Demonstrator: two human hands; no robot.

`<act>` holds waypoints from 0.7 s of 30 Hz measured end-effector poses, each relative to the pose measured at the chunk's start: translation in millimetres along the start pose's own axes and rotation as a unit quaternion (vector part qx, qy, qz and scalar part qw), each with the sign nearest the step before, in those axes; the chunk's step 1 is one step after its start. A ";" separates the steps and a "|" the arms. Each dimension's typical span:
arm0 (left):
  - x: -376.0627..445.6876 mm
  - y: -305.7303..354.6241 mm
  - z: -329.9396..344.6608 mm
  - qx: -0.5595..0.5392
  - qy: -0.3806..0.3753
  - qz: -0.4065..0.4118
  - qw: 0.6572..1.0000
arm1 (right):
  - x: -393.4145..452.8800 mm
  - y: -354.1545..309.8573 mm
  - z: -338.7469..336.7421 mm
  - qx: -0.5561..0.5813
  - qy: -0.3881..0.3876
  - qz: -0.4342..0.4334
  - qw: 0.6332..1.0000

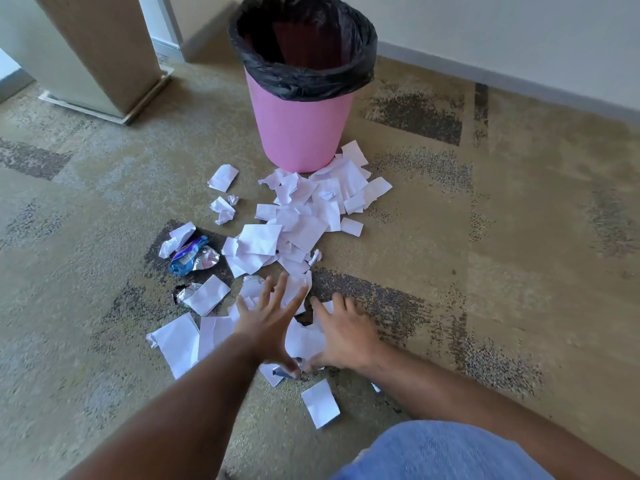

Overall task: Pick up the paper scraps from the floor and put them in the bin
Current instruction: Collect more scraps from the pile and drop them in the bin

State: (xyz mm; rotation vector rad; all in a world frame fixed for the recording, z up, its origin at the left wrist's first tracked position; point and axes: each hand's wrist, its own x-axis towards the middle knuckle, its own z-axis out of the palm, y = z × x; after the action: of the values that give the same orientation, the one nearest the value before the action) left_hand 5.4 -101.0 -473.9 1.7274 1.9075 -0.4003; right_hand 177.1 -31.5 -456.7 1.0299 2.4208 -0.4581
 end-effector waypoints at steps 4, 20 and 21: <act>-4.4 7.5 21.4 0.014 0.001 -0.005 1.000 | -0.4 -3.8 16.6 -0.049 0.037 0.005 0.998; -7.8 11.1 25.8 -0.056 0.092 0.058 0.993 | -3.9 -10.8 33.8 0.089 0.107 0.011 0.990; -7.6 12.4 25.8 -0.067 0.093 0.059 0.992 | -4.5 -11.2 32.9 0.094 0.110 0.013 0.989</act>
State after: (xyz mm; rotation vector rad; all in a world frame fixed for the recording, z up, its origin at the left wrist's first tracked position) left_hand 22.7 -119.8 -489.0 1.8302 1.8987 -0.0677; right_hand 181.0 -57.0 -480.4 1.2492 2.5925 -0.6011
